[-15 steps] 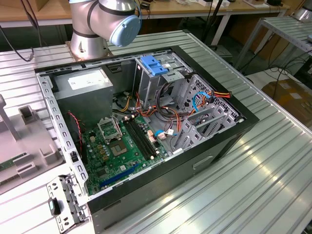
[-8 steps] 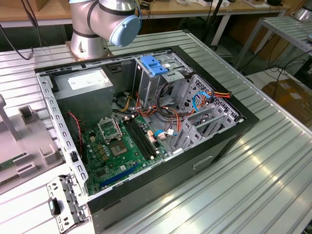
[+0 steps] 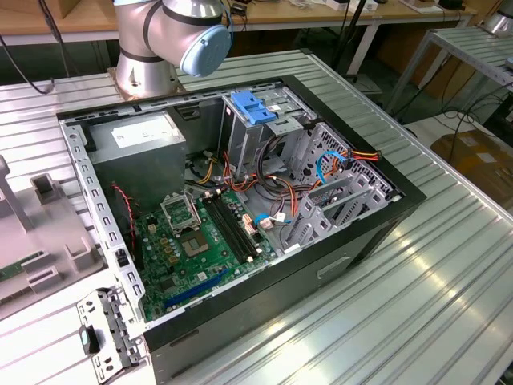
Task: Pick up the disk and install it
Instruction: 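Pick up the disk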
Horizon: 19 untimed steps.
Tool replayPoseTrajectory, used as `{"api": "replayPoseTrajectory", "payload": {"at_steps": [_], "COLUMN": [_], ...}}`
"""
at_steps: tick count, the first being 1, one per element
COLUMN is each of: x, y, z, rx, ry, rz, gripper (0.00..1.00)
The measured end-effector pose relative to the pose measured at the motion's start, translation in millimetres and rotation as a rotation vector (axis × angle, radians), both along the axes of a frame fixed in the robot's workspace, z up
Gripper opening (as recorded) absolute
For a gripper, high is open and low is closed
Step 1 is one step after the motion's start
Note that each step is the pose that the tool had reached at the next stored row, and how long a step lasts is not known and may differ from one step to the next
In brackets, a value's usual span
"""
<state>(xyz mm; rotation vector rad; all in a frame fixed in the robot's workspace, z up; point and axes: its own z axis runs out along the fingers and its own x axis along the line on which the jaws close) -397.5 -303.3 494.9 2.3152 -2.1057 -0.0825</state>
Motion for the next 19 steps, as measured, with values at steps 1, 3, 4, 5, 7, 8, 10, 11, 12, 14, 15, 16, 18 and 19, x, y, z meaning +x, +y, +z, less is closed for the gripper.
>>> {"api": "replayPoseTrajectory", "payload": {"at_steps": [1,3,4,5,7,8,10,11,12,14,15,16,18,19], "x": [0.0,0.0,0.0,0.0,0.0,0.0,0.0,0.0,0.0,0.3,0.9,2.2,3.5,4.2], "y": [0.0,0.1,0.1,0.1,0.1,0.1,0.1,0.1,0.1,0.1,-0.1,-0.4,-0.7,-0.9], "z": [1.0,3.4,4.8,5.3,5.3,5.4,5.5,5.5,5.6,5.6,5.7,5.7,5.6,5.6], "rx": [0.0,0.0,-0.0001,0.0,0.0,0.0,0.0,-0.0001,0.0,0.0,-0.0001,-0.0001,-0.0001,-0.0001], "ry": [0.0001,0.0,0.0001,0.0001,-0.0001,0.0,0.0,0.0001,0.0001,0.0001,0.0001,0.0002,0.0002,0.0001], "rz": [0.0,0.0,0.0,0.0,0.0,0.0,0.0,0.0,0.0,0.0,0.0,0.0,0.0,0.0], "gripper": [0.36,0.36,0.36,0.36,0.36,0.36,0.36,0.36,0.36,0.36,0.36,0.36,0.36,0.36]}}
